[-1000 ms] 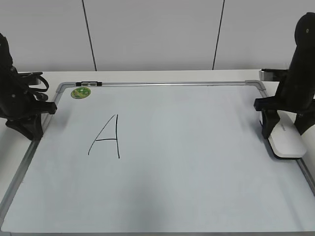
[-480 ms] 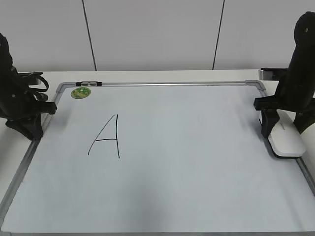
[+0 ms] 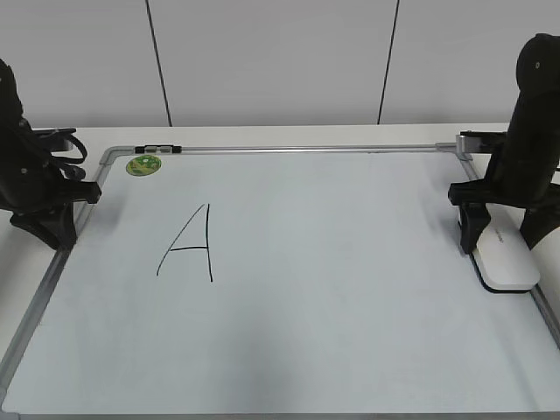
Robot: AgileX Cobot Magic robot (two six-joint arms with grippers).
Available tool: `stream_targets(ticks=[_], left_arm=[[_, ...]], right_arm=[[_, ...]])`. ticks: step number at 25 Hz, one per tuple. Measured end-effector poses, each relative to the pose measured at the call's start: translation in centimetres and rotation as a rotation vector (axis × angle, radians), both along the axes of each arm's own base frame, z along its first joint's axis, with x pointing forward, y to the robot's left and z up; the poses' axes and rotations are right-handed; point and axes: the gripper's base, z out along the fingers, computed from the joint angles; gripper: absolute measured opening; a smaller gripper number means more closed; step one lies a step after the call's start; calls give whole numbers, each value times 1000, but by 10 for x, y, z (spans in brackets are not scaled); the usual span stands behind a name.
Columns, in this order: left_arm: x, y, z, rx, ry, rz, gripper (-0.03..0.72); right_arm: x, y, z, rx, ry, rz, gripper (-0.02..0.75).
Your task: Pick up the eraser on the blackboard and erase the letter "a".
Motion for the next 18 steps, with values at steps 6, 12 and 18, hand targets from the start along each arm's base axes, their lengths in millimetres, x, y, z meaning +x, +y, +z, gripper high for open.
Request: stream_targets(ticks=[6, 12, 18], left_arm=[[0, 0, 0, 0, 0, 0, 107], [6, 0, 7, 3, -6, -6, 216], [10, 3, 35, 31, -46, -16, 626]], right_arm=[[6, 0, 8, 2, -35, -1, 661], [16, 0, 24, 2, -99, -1, 662], [14, -1, 45, -14, -150, 1, 662]])
